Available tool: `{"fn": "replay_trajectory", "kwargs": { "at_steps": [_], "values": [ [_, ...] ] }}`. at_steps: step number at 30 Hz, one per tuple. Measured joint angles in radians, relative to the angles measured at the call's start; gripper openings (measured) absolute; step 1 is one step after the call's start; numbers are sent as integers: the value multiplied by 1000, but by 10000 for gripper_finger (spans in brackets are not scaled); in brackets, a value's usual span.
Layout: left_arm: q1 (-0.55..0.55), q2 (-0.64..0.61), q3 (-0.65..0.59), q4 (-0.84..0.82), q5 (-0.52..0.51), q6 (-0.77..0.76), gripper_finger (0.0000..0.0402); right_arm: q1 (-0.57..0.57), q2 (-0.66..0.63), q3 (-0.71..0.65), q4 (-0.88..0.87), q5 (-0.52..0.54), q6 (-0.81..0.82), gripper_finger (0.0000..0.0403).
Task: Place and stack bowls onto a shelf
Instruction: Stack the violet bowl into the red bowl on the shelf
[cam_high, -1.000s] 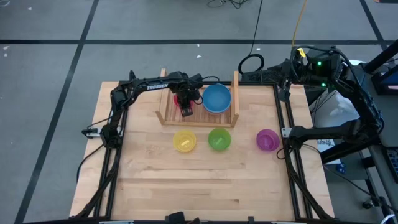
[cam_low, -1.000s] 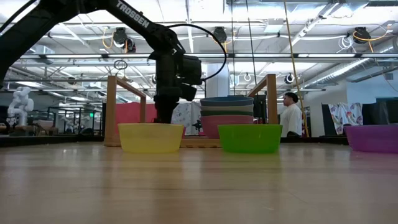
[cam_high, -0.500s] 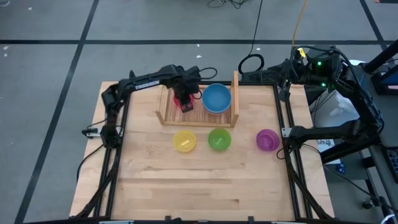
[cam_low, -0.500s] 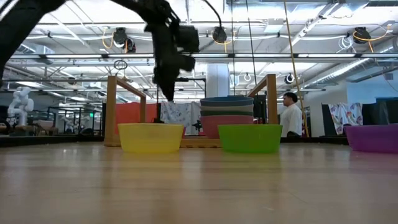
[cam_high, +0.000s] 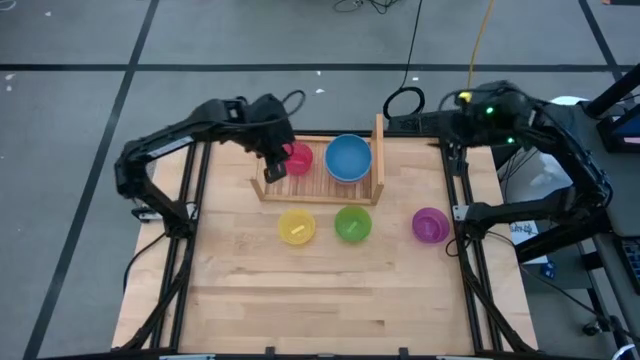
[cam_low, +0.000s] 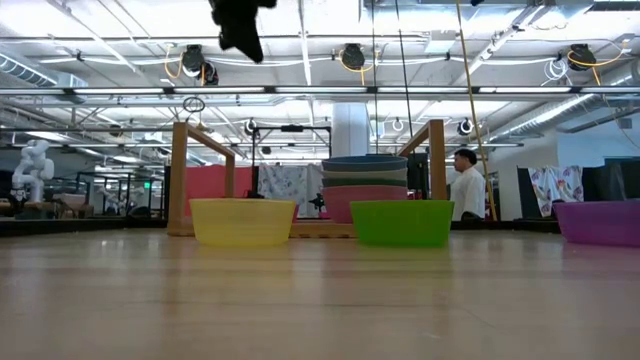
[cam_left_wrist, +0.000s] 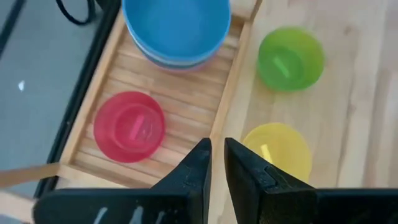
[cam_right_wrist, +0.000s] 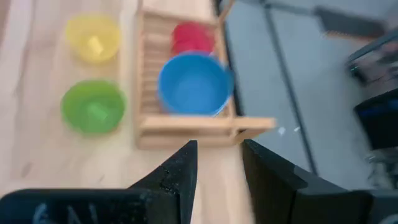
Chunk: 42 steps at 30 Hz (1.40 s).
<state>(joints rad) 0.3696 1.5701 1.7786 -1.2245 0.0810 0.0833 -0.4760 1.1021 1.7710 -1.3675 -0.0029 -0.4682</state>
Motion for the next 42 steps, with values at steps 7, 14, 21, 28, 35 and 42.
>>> {"fn": "replay_trajectory", "kwargs": {
  "at_steps": [7, 14, 21, 28, 35, 42],
  "values": [
    [0, -94, 0, -33, -3, -60, 51, 95, 54, 0, -204, -2, 170, 121],
    [0, -134, 0, -130, -3, -63, 51, 147, 65, -67, -203, -106, 340, 121],
    [0, -146, -1, -193, -4, -39, 51, 164, 55, -237, -204, -104, 377, 121],
    [0, -144, -1, -194, -4, 9, 51, 164, 50, -489, -161, -100, 375, 121],
    [3, -144, -1, -195, -4, 16, 51, 164, 50, -718, -26, -99, 366, 121],
    [3, -144, -1, -196, -4, 16, 51, 155, 50, -871, 115, -103, 305, 121]
  ]
}}
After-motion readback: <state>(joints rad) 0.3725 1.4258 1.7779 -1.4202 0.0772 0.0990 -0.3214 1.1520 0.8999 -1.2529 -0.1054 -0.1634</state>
